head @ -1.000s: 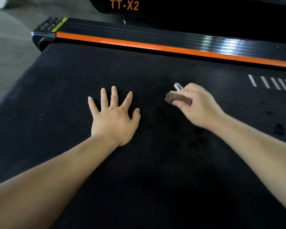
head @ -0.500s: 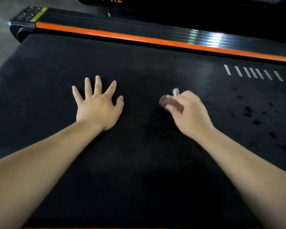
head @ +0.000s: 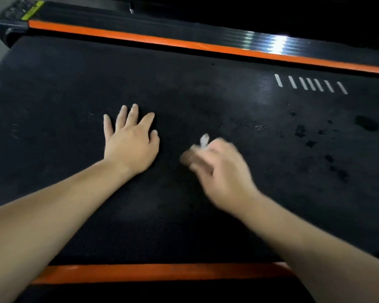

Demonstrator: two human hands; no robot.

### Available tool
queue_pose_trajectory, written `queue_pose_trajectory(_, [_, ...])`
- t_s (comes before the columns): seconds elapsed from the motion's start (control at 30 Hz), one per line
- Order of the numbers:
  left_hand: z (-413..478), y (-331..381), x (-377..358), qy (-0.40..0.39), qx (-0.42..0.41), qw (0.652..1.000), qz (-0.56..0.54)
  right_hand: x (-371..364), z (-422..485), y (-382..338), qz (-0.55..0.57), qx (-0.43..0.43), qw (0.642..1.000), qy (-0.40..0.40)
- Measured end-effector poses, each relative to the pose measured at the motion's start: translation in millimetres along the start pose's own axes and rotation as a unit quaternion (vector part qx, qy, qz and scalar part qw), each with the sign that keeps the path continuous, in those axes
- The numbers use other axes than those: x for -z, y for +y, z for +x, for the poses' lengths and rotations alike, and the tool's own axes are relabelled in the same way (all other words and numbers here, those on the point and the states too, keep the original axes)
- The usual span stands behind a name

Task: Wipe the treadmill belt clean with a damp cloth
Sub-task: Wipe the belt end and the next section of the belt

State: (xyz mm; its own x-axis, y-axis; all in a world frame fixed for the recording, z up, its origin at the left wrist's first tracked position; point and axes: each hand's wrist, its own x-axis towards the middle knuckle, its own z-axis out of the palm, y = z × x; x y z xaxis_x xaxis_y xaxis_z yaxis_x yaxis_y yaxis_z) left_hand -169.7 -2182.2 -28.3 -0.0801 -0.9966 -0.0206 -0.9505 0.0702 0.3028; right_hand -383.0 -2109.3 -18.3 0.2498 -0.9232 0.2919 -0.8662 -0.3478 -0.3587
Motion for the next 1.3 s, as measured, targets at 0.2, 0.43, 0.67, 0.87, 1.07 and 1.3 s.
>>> queue_pose_trajectory(0.2, [-11.8,25.1,-1.2,-0.036,0.008,0.999,-0.036,18.6,-15.2,3.6,0.026,0.151,0.984,-0.092])
queue_pose_trajectory(0.43, [-28.1,24.1,-13.1,-0.023,-0.023,0.998,0.048,12.8,-33.1,-5.7,0.038,0.06,0.997,-0.027])
queue_pose_trajectory(0.67, [-30.1,24.5,-11.1,-0.027,-0.026,0.998,0.044,24.2,16.6,54.6,-0.026,-0.026,0.999,0.019])
queue_pose_trajectory(0.87, [-28.6,24.4,-13.5,-0.025,-0.027,0.998,0.056,17.9,-28.2,12.5,0.027,0.063,0.997,-0.031])
queue_pose_trajectory(1.07, [-28.0,26.0,-14.0,-0.022,-0.032,0.998,0.053,24.2,54.1,83.3,-0.05,-0.064,0.996,0.039])
queue_pose_trajectory(1.3, [-26.5,25.1,-17.2,-0.007,-0.032,0.998,0.049,1.4,39.2,38.4,-0.016,0.045,0.999,-0.027])
